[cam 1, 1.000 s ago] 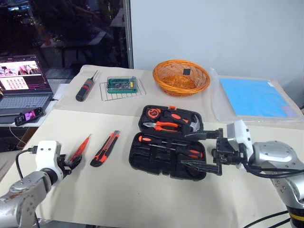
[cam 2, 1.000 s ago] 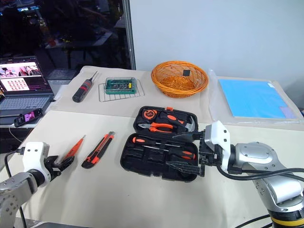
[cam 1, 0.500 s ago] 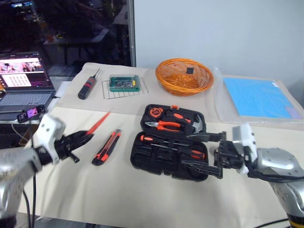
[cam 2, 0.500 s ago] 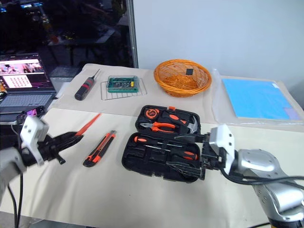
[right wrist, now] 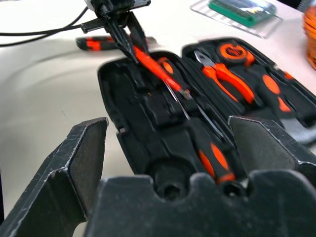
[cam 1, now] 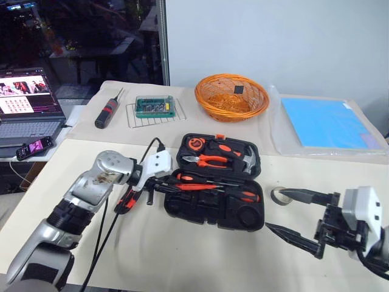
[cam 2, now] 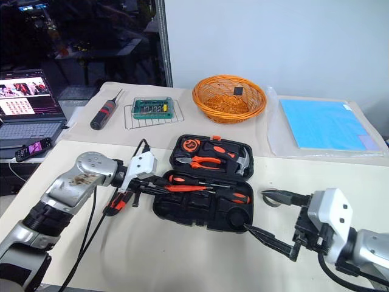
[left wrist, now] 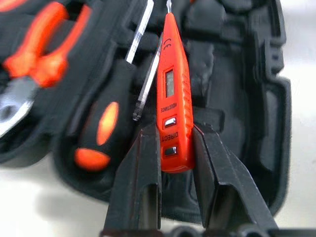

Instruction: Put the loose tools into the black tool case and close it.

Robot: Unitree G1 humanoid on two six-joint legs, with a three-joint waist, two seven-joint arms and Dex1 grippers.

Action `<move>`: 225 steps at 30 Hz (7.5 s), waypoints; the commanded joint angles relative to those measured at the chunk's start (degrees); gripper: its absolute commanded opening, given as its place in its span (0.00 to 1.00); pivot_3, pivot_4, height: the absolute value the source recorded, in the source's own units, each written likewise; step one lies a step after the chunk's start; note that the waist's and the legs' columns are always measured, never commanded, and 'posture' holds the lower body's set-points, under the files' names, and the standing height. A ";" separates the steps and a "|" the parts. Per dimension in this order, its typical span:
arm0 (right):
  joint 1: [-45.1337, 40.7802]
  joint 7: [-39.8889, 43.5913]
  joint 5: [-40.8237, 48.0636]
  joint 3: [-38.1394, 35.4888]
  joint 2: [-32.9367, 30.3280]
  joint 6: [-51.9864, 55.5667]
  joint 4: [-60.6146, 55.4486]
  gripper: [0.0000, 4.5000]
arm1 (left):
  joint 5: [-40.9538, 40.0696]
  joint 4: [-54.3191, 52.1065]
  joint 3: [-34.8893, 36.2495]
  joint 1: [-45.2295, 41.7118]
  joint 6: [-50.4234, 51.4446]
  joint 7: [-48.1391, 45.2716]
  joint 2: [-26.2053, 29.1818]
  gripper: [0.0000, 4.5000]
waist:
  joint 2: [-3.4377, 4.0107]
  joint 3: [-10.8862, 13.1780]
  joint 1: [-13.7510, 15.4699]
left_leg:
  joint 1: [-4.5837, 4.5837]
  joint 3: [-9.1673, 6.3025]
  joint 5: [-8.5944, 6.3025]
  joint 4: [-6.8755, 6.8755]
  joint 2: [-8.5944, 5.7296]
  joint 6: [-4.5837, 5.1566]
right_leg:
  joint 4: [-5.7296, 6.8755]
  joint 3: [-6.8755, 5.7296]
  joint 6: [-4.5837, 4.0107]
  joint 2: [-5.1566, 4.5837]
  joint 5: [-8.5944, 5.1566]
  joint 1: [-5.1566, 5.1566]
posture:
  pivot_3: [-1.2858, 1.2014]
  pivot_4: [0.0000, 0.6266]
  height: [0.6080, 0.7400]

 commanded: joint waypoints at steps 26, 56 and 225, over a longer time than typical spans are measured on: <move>2.87 5.31 2.42 -8.73 -3.22 -1.14 0.25 1.00 | 11.87 10.28 -3.21 -6.45 -11.56 -7.41 -3.30 0.10 | -0.01 0.00 -0.07 | 0.12 -0.13 -0.05 0.20 0.00 0.12 | -0.01 -0.01 -0.01 -0.04 -0.02 0.27 | 0.52 0.24 1.00; 0.55 3.66 2.78 -5.57 -4.07 -0.88 1.04 1.00 | 0.67 -7.57 5.13 9.14 12.71 17.34 -14.51 0.01 | -0.02 0.01 -0.11 | 0.13 -0.26 -0.10 0.40 -0.07 0.24 | 0.07 -0.02 0.27 -0.16 0.05 0.41 | 0.52 0.24 1.00; -9.96 8.05 0.46 5.42 -4.56 -3.49 7.99 1.00 | -15.10 -31.11 36.78 37.37 25.24 44.41 -11.43 0.40 | 0.03 -0.42 1.02 | 0.41 -0.22 -0.41 -0.29 0.04 -0.49 | -0.63 -0.12 -0.35 -0.71 -0.03 0.40 | 0.52 0.24 1.00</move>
